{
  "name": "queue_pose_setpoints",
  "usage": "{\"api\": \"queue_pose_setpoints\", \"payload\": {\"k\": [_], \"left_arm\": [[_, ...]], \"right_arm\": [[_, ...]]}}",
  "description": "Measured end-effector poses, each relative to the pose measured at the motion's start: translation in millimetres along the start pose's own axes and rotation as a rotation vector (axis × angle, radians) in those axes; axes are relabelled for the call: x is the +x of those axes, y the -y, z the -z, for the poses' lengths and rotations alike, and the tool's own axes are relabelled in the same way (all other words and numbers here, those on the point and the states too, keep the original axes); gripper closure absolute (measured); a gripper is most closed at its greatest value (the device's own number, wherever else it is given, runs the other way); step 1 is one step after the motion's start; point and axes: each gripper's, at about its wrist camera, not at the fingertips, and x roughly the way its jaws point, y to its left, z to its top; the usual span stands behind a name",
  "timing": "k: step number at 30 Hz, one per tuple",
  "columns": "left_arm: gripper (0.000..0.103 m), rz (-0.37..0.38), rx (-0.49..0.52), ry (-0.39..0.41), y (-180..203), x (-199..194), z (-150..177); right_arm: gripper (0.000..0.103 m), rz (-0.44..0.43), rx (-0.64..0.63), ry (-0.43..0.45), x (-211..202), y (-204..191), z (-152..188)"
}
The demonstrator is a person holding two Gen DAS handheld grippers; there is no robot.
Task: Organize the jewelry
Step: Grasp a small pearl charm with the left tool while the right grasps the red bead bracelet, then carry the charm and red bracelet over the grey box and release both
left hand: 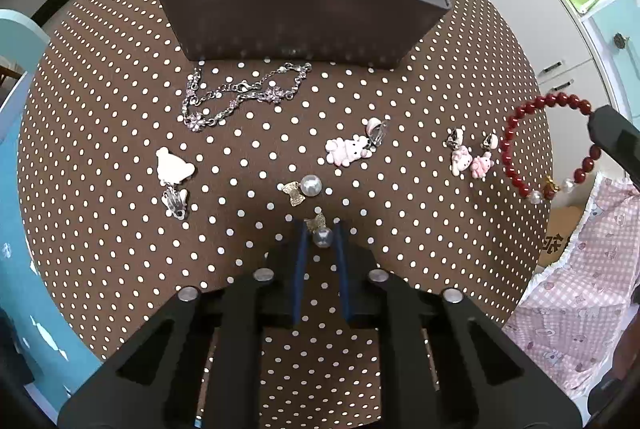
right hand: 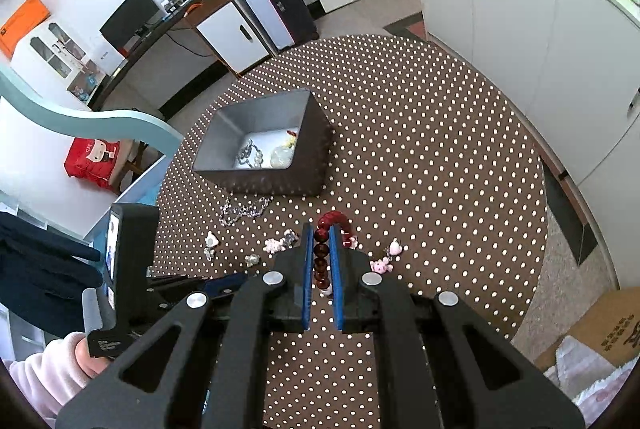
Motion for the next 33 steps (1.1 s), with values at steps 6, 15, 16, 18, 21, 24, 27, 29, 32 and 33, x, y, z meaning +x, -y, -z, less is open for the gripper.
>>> {"api": "queue_pose_setpoints", "payload": {"k": [6, 15, 16, 18, 21, 24, 27, 29, 32, 33], "left_arm": [[0.09, 0.002, 0.02, 0.002, 3.1, -3.7, 12.7], [0.093, 0.002, 0.007, 0.068, -2.9, -44.0, 24.1], [0.093, 0.002, 0.003, 0.085, -3.9, -49.8, 23.0], [0.093, 0.005, 0.0, 0.1, -5.6, -56.9, 21.1], [0.093, 0.002, -0.013, 0.137, -7.8, -72.3, 17.1], [0.093, -0.002, -0.018, 0.178, -9.5, -88.2, 12.3], [0.093, 0.013, -0.037, 0.214, -12.4, -105.4, 6.4], [0.093, 0.015, -0.044, 0.238, -16.2, -119.3, -9.3], [0.093, 0.012, -0.047, 0.279, -16.3, -132.3, -20.5], [0.093, 0.013, -0.049, 0.287, -15.3, -134.9, -26.6]], "right_arm": [[0.096, -0.002, -0.007, -0.01, 4.2, -3.0, 1.1], [0.096, -0.015, -0.027, -0.005, 6.6, -13.0, -6.2], [0.096, -0.015, -0.031, -0.004, 6.7, -14.6, -7.5], [0.096, -0.018, -0.038, -0.002, 7.0, -17.5, -9.9], [0.096, -0.024, -0.052, 0.003, 6.5, -22.9, -15.8], [0.096, -0.029, -0.07, 0.012, 6.4, -28.0, -22.5], [0.096, -0.036, -0.086, 0.024, 6.4, -33.1, -31.7], [0.096, -0.039, -0.095, 0.031, 6.4, -35.2, -37.2], [0.096, -0.052, -0.101, 0.041, 6.5, -36.8, -47.0], [0.096, -0.058, -0.1, 0.043, 6.6, -36.4, -50.9]]}}
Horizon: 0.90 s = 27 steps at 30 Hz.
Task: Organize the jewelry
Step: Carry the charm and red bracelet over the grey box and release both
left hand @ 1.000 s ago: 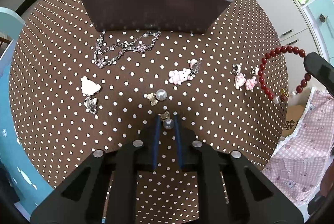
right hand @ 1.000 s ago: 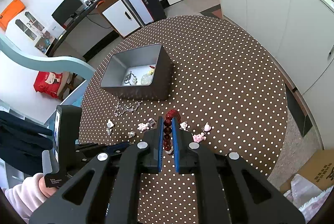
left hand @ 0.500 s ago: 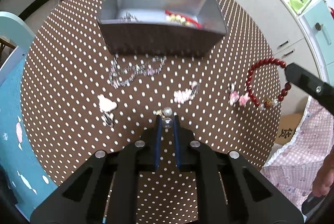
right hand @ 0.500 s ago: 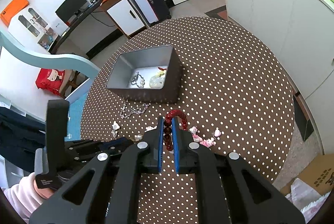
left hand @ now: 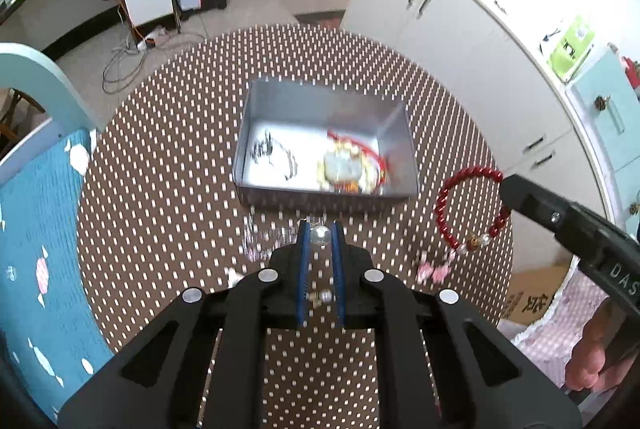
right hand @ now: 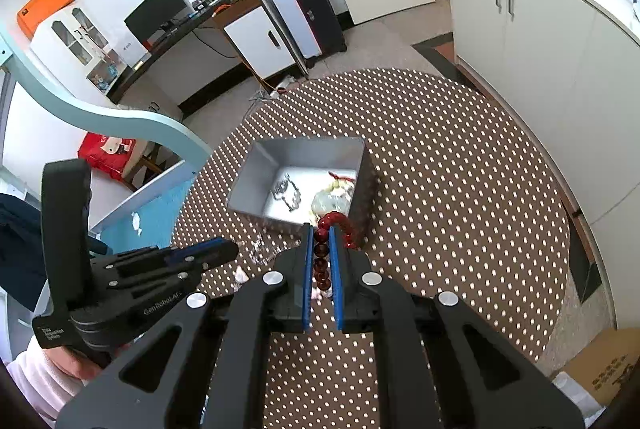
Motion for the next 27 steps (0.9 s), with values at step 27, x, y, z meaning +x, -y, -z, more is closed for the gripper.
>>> {"api": "queue_pose_setpoints", "payload": {"k": [27], "left_arm": [[0.07, -0.019, 0.0, 0.01, -9.9, 43.7, -71.7]], "right_arm": [[0.096, -0.073, -0.028, -0.04, 45.8, -18.0, -55.5]]}}
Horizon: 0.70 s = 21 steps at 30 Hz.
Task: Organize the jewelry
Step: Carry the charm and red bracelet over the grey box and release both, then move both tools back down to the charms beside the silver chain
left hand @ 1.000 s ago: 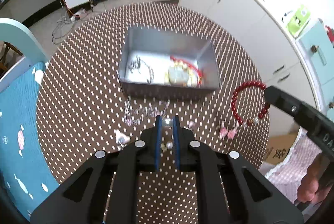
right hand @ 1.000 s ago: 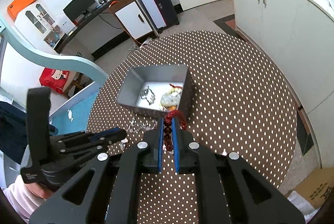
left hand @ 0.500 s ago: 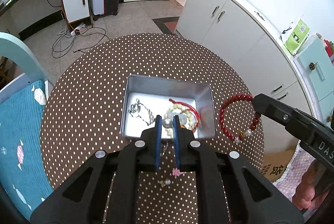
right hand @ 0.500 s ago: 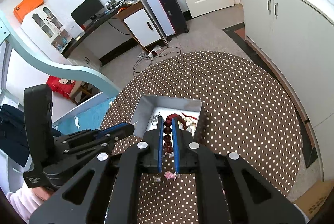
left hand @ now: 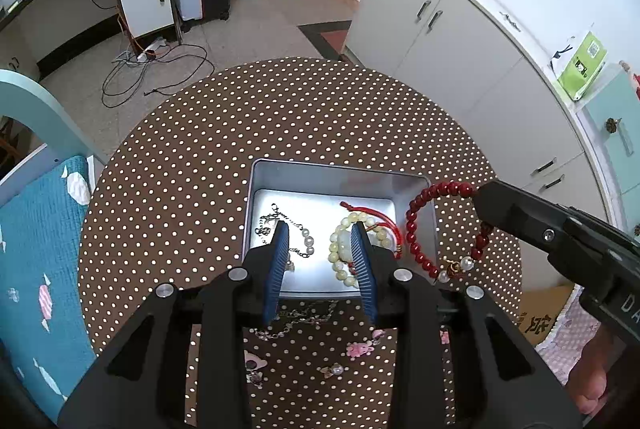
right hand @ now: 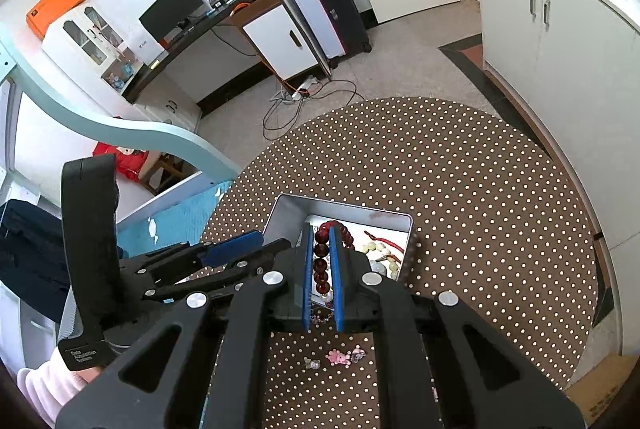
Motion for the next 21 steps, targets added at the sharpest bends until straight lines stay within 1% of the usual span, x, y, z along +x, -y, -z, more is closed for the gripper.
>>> {"api": "queue_pose_setpoints", "payload": {"k": [3, 5, 15, 17, 19, 21], "left_arm": [[0.07, 0.0, -0.007, -0.007, -2.9, 2.3, 0.9], [0.07, -0.006, -0.006, -0.005, -3.7, 1.7, 1.8], [0.07, -0.015, -0.004, 0.005, -1.5, -7.9, 14.0], [0.067, -0.016, 0.001, 0.006, 0.2, -10.5, 17.9], [0.066, -0.014, 0.004, 0.005, 2.8, -13.1, 22.9], [0.065, -0.017, 0.011, -0.002, 5.1, -14.1, 28.3]], "right_arm": [[0.089, 0.028, 0.013, -0.018, 4.6, 1.7, -1.1], [0.089, 0.018, 0.031, -0.027, 5.1, 5.7, -1.0], [0.087, 0.041, 0.06, -0.021, -8.5, 13.7, 9.8], [0.083, 0.05, 0.068, -0.02, -11.6, 14.7, 13.3], [0.079, 0.057, 0.079, -0.019, -15.8, 17.2, 19.8], [0.064, 0.067, 0.085, -0.017, -19.5, 19.9, 24.7]]}}
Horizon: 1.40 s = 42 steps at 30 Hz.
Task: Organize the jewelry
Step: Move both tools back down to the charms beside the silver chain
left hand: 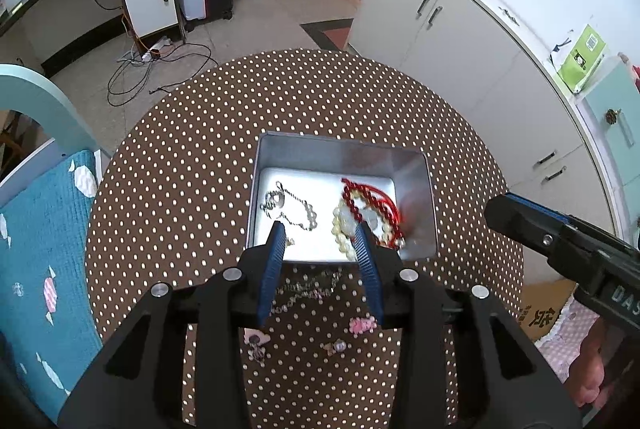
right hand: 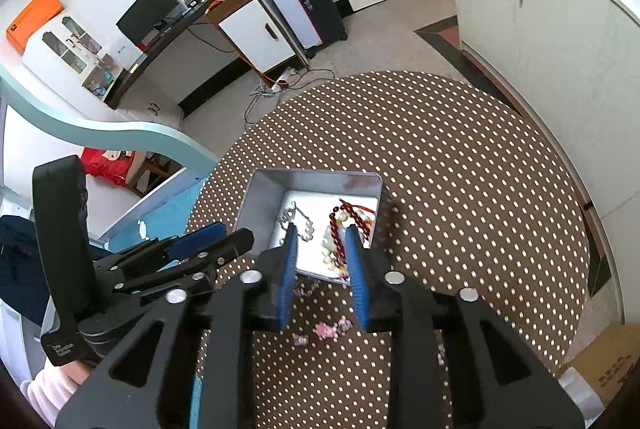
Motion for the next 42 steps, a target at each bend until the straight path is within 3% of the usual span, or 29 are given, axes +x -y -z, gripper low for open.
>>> {"api": "queue_pose_setpoints", "payload": {"k": [1, 2, 8, 11, 14, 25, 32, 34, 36, 42], "left_arm": [[0.065, -0.003, 0.003, -0.004, 1.2, -0.2, 2.6], [0.065, -0.005, 0.006, -0.009, 2.1, -0.1, 5.5], [0.065, 0.001, 0.017, -0.069, 7.2, 8.2, 30.1], [0.065, 0.002, 0.036, -0.106, 11.5, 15.7, 43.6], [0.055, 0.006, 0.055, -0.152, 15.8, 26.7, 57.3], [0.055, -0.019, 0.104, -0.242, 21.3, 60.0, 92.6], [0.074, -0.006, 0.106, -0.248, 20.6, 70.3, 96.3], [0.075, -0.008, 0.114, -0.244, 21.6, 71.3, 96.0], [0.083, -0.005, 0.113, -0.245, 21.7, 72.8, 94.7], [0.084, -0.002, 0.109, -0.249, 15.4, 73.4, 93.0]], "right_arm": [[0.049, 0.011, 0.003, 0.006, -2.7, 1.6, 4.1], [0.044, 0.021, 0.006, 0.013, -5.1, 3.0, 7.6], [0.033, 0.074, 0.026, -0.002, -11.1, 16.2, 32.7], [0.031, 0.095, 0.048, -0.026, -10.3, 23.9, 44.9], [0.031, 0.11, 0.057, -0.048, -9.9, 28.8, 57.2], [0.03, 0.13, 0.068, -0.126, 1.2, 34.7, 91.9], [0.03, 0.129, 0.065, -0.158, 10.7, 32.1, 96.5], [0.03, 0.13, 0.062, -0.165, 12.9, 30.9, 97.0], [0.03, 0.13, 0.06, -0.171, 15.0, 30.8, 97.6], [0.03, 0.131, 0.05, -0.182, 20.2, 30.6, 93.8]]}}
